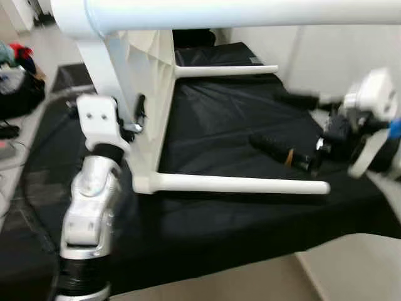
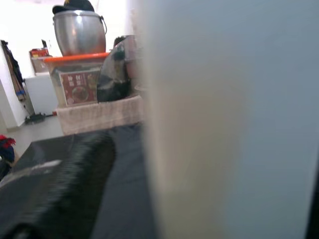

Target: Building children table

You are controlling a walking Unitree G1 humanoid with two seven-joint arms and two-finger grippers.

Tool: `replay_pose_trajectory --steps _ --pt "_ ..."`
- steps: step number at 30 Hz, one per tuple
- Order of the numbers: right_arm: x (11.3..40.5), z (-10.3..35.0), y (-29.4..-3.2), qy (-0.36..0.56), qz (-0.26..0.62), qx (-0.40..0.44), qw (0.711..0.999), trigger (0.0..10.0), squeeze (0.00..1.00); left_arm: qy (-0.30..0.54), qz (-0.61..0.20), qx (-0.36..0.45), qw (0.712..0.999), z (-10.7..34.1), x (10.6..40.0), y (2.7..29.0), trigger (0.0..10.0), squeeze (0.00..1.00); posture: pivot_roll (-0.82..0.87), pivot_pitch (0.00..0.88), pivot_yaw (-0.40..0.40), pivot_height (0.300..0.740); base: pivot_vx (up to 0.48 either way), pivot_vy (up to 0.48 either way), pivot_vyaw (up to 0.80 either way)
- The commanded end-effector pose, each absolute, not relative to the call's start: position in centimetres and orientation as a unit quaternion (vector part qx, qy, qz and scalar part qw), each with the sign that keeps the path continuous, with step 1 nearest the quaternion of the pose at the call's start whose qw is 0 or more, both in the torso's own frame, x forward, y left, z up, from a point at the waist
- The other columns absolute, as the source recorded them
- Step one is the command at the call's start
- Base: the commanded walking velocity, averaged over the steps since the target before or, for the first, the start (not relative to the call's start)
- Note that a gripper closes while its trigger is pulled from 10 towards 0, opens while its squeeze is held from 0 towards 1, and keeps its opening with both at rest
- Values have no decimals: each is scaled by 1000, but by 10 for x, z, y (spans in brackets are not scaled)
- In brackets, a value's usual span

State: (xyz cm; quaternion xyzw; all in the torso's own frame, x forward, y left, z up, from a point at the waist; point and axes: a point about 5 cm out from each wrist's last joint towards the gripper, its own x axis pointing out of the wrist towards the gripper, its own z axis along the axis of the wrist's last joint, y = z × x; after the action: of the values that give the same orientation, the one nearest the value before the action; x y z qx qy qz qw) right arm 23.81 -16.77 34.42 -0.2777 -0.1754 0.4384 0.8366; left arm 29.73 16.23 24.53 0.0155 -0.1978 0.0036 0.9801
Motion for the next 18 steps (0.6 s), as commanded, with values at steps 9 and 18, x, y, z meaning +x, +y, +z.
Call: replay_pose_trajectory --steps 9,18 --pt "239 380 -142 -281 435 -359 776 10000 0 -170 -10 7 985 236 301 157 10000 1000 -66 65 29 740 0 0 0" --pt "247 378 -133 -280 451 -368 763 10000 0 -163 -16 0 987 232 300 154 10000 1000 -57 63 23 740 0 0 0"
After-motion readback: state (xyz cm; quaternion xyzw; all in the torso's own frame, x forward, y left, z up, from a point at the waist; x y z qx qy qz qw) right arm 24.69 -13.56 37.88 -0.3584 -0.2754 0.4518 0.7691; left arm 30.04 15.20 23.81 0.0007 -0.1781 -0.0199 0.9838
